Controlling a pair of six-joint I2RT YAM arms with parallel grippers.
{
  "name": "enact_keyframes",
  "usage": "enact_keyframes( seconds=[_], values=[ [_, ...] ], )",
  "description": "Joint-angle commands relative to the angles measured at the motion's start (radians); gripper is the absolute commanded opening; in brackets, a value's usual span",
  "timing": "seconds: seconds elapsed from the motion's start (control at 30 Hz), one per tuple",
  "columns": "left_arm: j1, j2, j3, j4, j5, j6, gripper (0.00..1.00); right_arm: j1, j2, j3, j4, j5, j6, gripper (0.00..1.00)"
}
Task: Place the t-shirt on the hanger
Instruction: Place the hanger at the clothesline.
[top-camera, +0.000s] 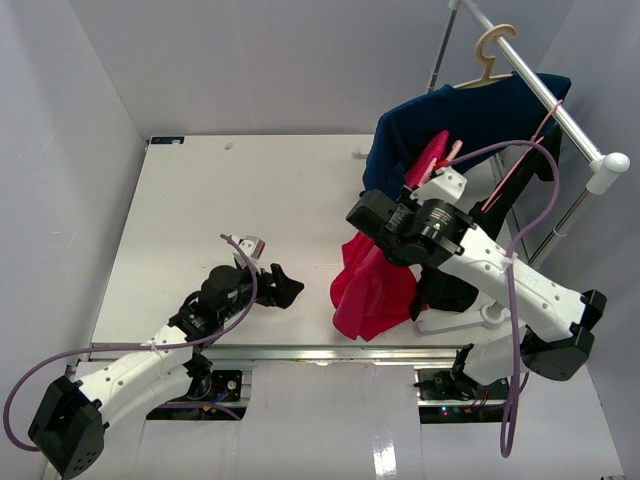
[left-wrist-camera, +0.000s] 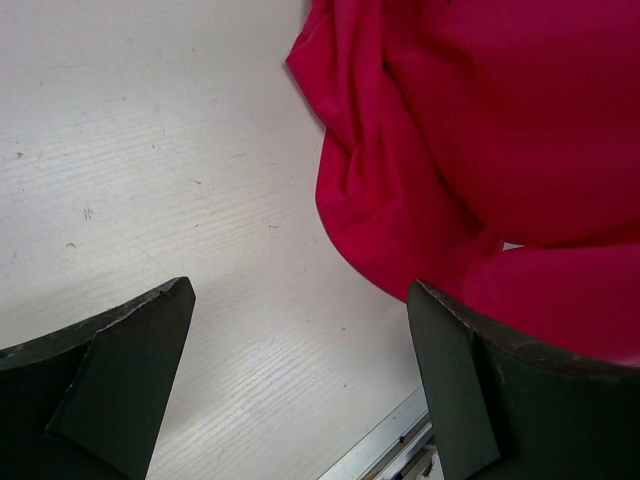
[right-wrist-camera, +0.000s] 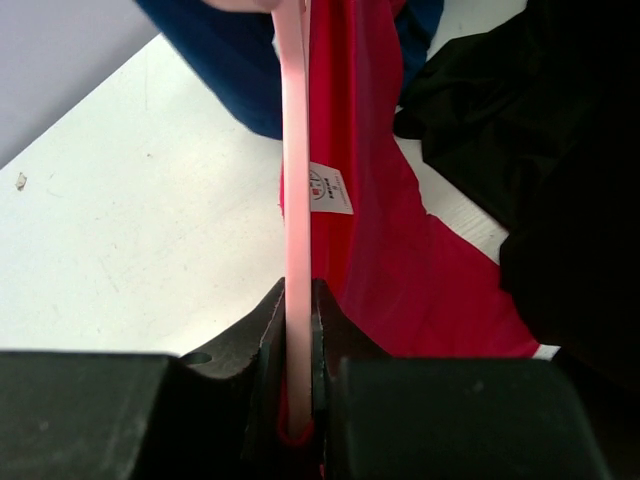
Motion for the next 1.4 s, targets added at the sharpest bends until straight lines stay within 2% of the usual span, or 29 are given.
enact_keyframes(
  seconds=[0.0, 0.27, 0.37, 0.53, 0.7, 0.83, 1.07, 1.37],
  values=[
    [-0.004, 0.031, 0.008, 0.022, -0.001, 0.013, 0.98, -0.008, -0.120, -0.035, 0.001, 0.079, 0.071, 0.08],
    [-0.004, 0.030, 0.010, 0.023, 0.005, 0.012, 0.98, -0.124, -0.139, 0.046, 0.003, 0.081, -0.031, 0.08],
    [-0.004, 0.010, 0.004, 0.023, 0.013, 0.008, 0.98, -0.162, -0.065, 0.144, 0.002, 0.095, -0.110, 0.08],
    [-0.004, -0.012, -0.002, 0.031, 0.037, -0.002, 0.98, -0.211, 0.042, 0.288, 0.013, 0.151, -0.135, 0.08],
    [-0.008, -0.007, -0.008, 0.041, 0.052, -0.006, 0.98, -0.233, 0.120, 0.401, 0.107, 0.175, -0.237, 0.08],
    [-0.010, -0.011, -0.008, 0.036, 0.049, -0.007, 0.98, -0.289, 0.159, 0.422, 0.113, 0.153, -0.262, 0.08],
    [-0.013, -0.020, -0.012, 0.043, 0.062, -0.011, 0.98, -0.341, 0.159, 0.401, 0.130, 0.227, -0.282, 0.08],
    [-0.014, 0.012, -0.012, 0.066, 0.087, -0.017, 0.98, -0.406, 0.125, 0.374, 0.318, 0.260, -0.447, 0.08]
  ],
)
